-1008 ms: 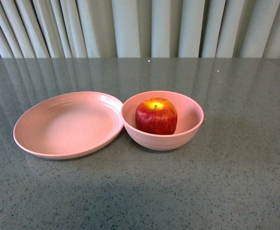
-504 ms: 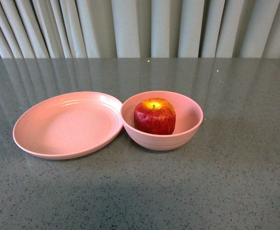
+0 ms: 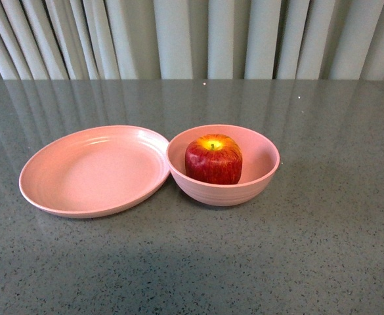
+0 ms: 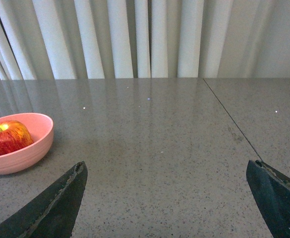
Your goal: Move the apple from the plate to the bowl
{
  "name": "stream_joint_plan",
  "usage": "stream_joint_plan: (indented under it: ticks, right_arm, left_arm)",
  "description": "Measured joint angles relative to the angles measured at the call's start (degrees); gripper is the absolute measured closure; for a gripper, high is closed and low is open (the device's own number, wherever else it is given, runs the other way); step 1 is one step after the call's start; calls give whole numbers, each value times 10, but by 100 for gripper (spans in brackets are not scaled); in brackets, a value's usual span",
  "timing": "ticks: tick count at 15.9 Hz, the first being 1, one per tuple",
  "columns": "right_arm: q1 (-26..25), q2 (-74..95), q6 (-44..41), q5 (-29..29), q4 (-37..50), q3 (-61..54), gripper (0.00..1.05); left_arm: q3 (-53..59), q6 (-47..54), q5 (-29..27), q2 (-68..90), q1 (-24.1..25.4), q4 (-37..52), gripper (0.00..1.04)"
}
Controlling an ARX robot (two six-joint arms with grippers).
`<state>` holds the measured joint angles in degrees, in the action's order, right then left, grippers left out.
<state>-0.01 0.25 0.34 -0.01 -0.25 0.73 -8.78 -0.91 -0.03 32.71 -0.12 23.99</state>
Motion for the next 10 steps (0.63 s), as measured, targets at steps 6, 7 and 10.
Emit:
stream_joint_plan:
  ticks: [6, 7, 10]
  right_arm:
    - [0, 0, 0, 0, 0, 0, 7]
    - [0, 0, 0, 0, 0, 0, 7]
    - [0, 0, 0, 0, 0, 0, 7]
  left_arm:
    - [50, 0, 0, -93, 0, -45, 104]
    - [54, 0, 0, -102, 0, -51, 104]
    - [64, 0, 0, -142, 0, -79, 104]
